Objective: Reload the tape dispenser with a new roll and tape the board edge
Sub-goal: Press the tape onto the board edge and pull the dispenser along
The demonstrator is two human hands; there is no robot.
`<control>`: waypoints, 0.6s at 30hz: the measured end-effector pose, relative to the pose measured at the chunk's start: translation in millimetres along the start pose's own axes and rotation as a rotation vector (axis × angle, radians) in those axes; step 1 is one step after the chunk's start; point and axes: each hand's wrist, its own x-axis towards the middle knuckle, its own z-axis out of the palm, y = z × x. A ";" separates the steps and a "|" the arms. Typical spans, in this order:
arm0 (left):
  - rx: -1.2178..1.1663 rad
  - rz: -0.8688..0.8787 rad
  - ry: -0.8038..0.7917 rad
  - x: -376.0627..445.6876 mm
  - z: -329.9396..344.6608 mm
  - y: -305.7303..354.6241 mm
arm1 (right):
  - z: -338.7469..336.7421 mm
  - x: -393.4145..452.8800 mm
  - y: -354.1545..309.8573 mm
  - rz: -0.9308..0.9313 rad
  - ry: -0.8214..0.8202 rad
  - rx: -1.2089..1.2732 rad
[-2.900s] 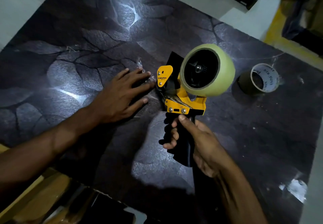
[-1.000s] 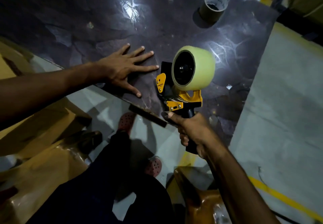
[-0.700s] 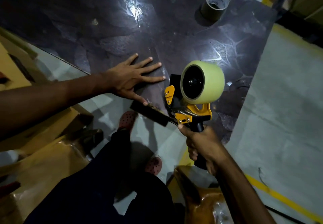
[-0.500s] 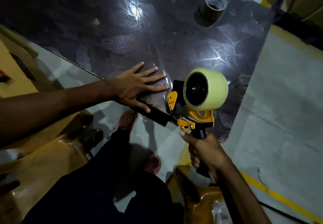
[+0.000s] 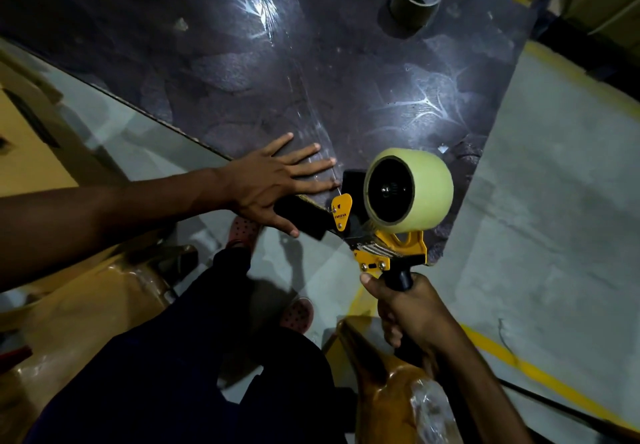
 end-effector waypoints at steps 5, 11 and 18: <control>0.003 0.008 -0.009 0.4 0.8 6.5 | -5.2 -5.0 11.2 0.004 0.005 -0.017; 0.029 0.004 0.011 -0.2 4.5 11.4 | -10.1 -14.1 25.4 0.014 -0.009 0.034; 0.049 0.010 0.016 -2.3 5.5 13.6 | -5.6 -20.7 29.1 -0.026 -0.026 0.066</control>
